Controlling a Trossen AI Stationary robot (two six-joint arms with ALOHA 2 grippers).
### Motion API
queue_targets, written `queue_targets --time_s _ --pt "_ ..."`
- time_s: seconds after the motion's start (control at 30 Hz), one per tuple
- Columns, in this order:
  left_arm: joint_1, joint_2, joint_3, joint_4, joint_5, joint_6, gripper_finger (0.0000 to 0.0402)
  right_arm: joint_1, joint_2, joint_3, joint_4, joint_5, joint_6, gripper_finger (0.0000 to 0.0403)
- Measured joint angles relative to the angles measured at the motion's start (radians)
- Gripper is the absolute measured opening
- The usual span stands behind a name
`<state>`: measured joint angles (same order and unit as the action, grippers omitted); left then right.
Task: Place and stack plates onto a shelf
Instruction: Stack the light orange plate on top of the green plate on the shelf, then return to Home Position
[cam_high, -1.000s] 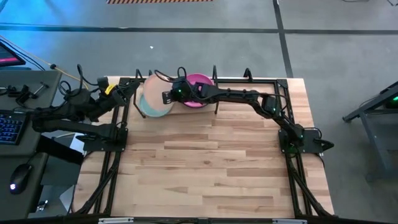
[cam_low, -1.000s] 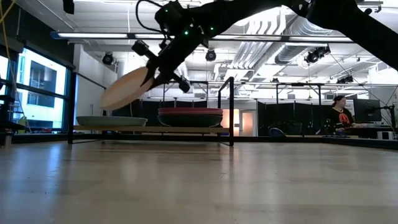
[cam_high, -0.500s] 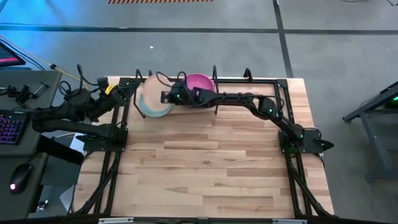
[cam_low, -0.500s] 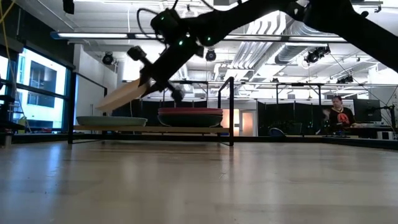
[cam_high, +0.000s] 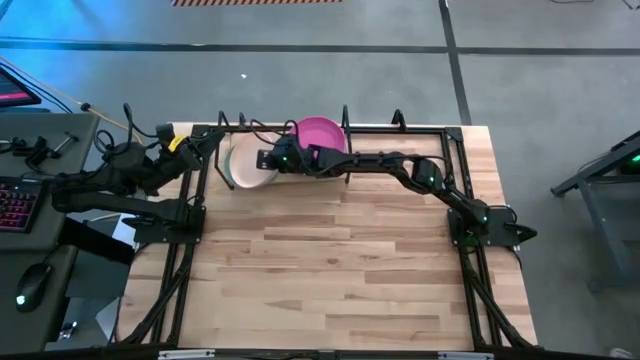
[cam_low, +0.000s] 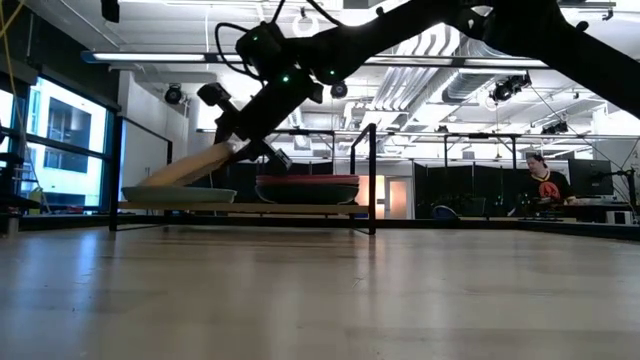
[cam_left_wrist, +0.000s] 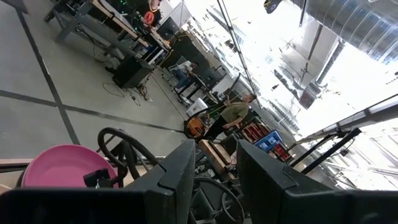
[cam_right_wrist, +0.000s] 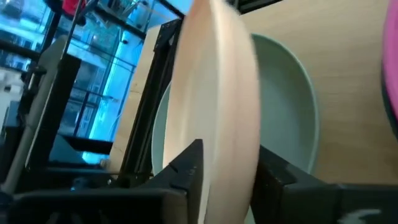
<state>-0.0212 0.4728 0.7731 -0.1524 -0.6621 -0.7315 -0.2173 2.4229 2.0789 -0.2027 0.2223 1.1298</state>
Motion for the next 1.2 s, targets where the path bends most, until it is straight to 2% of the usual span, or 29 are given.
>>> queue_targets --time_s 0.23,0.37,0.67,0.83,0.97,1.03,1.2 --pt "0.0 0.0 0.0 0.001 0.0 0.0 0.0108 -0.022 0.0 0.033 -0.021 -0.104 -0.11 0.0167" --pt "0.0 0.0 0.0 0.001 0.0 0.001 0.0108 -0.026 -0.001 0.109 -0.202 -0.082 -0.098 0.0195" --pt "0.0 0.0 0.0 0.001 -0.004 0.002 0.0108 -0.019 -0.007 0.234 -0.366 -0.124 -0.171 0.0199" --pt "0.0 0.0 0.0 0.001 -0.004 0.003 0.0108 -0.023 -0.005 0.277 -0.466 -0.102 -0.254 0.0199" --pt "0.0 0.0 0.0 0.001 -0.004 0.016 0.0108 -0.034 -0.029 0.276 -0.472 -0.104 -0.394 0.0199" --pt "0.0 0.0 0.0 -0.001 -0.004 0.031 0.0108 -0.035 -0.057 0.276 -0.508 -0.162 -0.512 0.0199" --pt "0.0 0.0 0.0 -0.008 0.002 0.063 0.0108 -0.008 -0.134 0.278 -0.788 -0.228 -0.765 0.0199"
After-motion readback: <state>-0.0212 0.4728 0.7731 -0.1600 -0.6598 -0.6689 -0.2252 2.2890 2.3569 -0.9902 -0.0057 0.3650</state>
